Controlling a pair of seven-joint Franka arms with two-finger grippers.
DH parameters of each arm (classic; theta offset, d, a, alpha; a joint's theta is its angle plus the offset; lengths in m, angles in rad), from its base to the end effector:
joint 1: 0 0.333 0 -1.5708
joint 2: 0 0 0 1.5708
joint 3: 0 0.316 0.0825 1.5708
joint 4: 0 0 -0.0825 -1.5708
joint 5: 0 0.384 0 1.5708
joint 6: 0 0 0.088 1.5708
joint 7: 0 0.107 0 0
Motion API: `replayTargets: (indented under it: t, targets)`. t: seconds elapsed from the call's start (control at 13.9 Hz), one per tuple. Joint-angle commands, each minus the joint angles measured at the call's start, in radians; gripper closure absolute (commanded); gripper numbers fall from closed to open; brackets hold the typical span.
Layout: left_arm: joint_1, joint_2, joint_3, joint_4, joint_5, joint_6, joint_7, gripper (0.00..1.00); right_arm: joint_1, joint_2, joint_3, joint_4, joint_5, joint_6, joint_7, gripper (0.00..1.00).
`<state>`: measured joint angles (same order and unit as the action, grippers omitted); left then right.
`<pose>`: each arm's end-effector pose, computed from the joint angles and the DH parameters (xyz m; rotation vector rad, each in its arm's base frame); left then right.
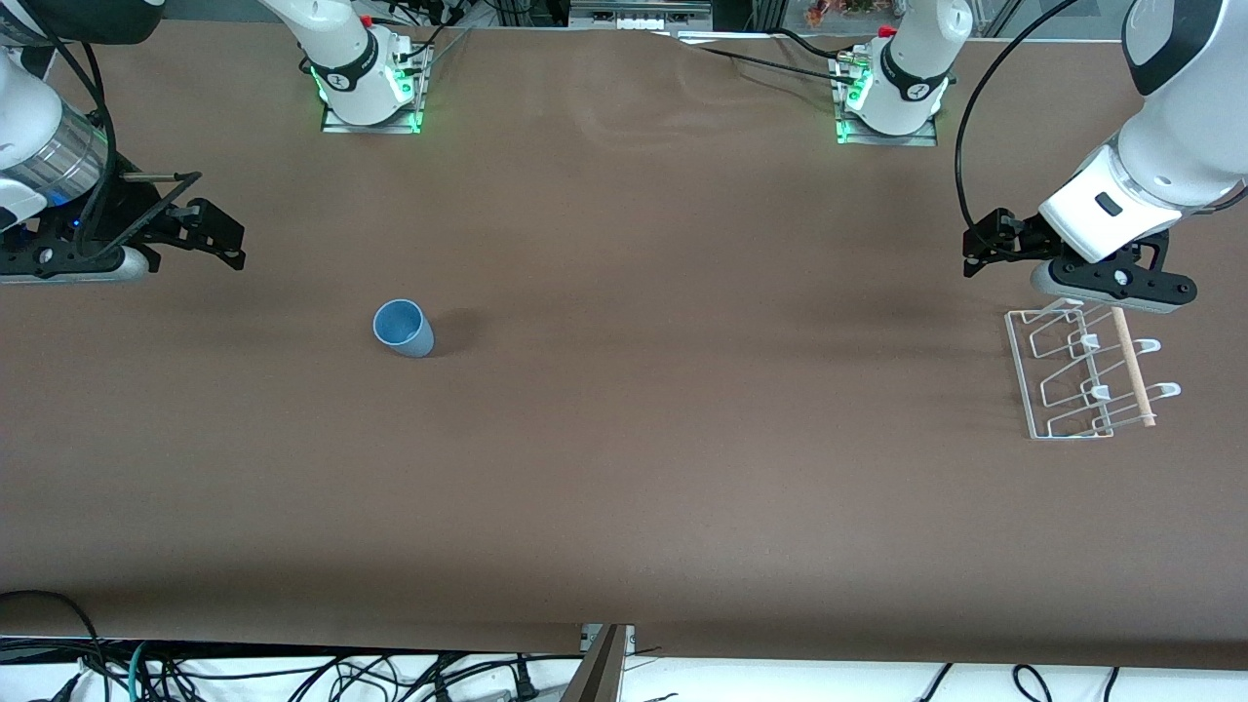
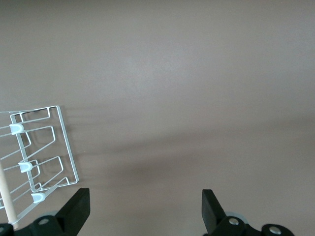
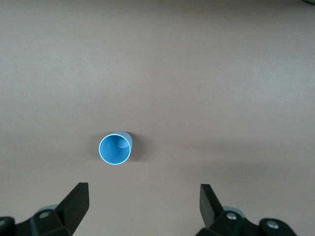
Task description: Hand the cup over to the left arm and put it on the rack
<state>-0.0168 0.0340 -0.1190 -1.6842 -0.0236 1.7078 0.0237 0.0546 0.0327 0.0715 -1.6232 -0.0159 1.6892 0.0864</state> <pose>0.5665 -0.0787 0.5635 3.1053 -0.2429 -0.0182 0.5696 0.0700 0.5917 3.1306 0.0646 0.0542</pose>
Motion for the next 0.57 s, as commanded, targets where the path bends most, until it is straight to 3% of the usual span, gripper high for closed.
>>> replayTargets:
  t: [0.0,0.5]
  targets:
    - [-0.005,-0.002,0.002,0.017,-0.001,-0.022,-0.013,0.0,0.001,0.007,0.001,0.02,-0.012,-0.006,-0.005,0.0]
    - [-0.005,-0.002,0.002,0.017,-0.001,-0.022,-0.013,0.0,0.001,0.009,-0.001,0.022,-0.013,-0.031,-0.002,0.0]
